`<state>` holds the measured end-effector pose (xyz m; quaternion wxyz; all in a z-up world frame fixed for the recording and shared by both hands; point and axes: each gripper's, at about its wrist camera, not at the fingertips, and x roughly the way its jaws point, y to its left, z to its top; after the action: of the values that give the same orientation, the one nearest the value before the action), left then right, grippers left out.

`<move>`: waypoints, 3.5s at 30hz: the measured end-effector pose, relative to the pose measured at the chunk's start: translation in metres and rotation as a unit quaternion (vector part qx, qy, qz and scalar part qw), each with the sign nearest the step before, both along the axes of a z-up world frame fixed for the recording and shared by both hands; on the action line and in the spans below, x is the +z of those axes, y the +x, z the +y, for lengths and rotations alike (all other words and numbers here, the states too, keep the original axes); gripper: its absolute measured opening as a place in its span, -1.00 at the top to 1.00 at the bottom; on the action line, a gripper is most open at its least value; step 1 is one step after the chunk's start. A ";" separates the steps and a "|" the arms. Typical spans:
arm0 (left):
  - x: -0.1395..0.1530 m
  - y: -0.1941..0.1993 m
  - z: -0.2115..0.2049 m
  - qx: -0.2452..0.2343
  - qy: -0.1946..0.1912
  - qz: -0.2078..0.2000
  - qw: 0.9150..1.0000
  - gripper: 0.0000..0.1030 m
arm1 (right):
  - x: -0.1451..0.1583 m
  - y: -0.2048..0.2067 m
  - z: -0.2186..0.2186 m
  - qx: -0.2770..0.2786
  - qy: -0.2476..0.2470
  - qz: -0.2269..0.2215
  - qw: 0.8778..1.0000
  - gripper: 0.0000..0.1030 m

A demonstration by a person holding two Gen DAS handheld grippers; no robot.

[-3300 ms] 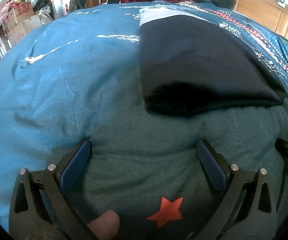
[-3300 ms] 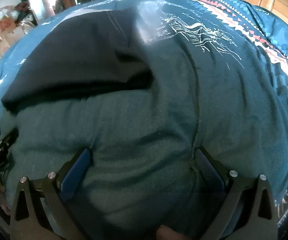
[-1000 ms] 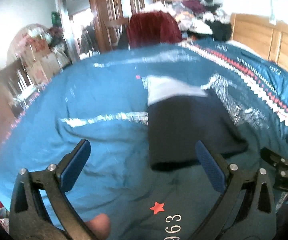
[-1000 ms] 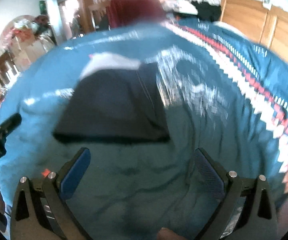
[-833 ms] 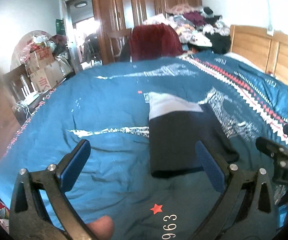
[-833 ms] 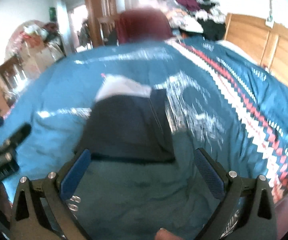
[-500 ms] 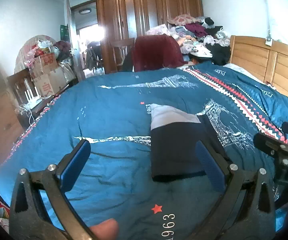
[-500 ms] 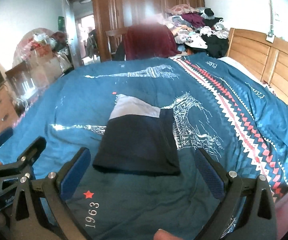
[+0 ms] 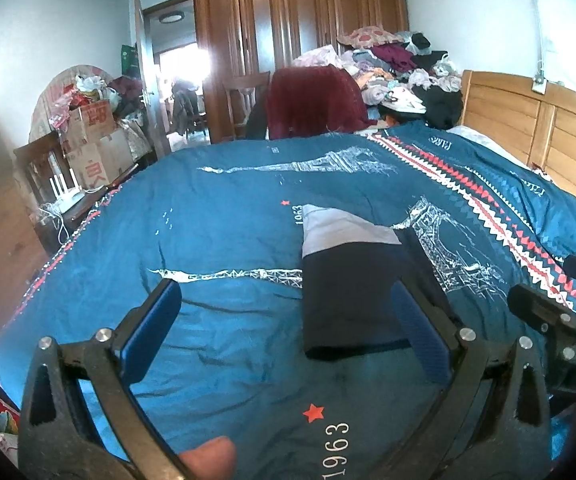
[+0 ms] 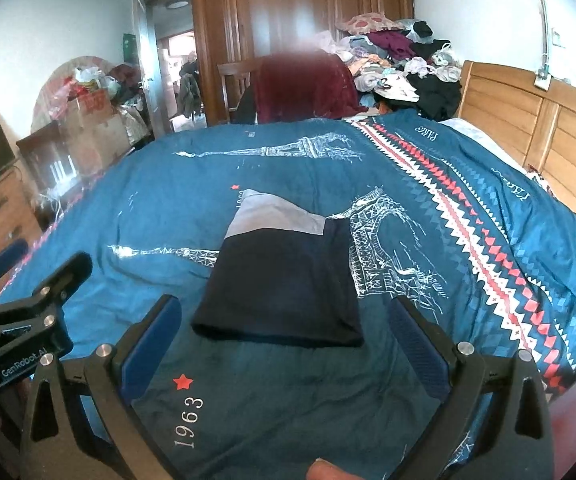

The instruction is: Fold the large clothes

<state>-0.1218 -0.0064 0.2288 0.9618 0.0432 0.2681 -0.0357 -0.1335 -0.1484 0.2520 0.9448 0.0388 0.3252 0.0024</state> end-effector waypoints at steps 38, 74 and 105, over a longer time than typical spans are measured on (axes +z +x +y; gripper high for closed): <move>-0.004 -0.010 -0.019 -0.038 0.013 0.027 0.999 -1.00 | -0.029 0.007 -0.020 -0.028 0.005 0.032 0.999 -1.00; -0.217 0.076 0.046 0.075 0.080 0.190 0.976 -1.00 | -0.259 0.080 -0.041 -0.017 -0.062 0.192 0.979 -1.00; -0.226 0.081 0.056 0.071 0.061 0.178 0.980 -1.00 | -0.158 0.046 -0.013 -0.037 -0.129 0.143 0.981 -1.00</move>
<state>-0.0411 0.0500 0.0033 0.8945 0.0751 0.4388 0.0420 -0.0874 -0.1619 0.0935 0.8850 -0.0714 0.4532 -0.0798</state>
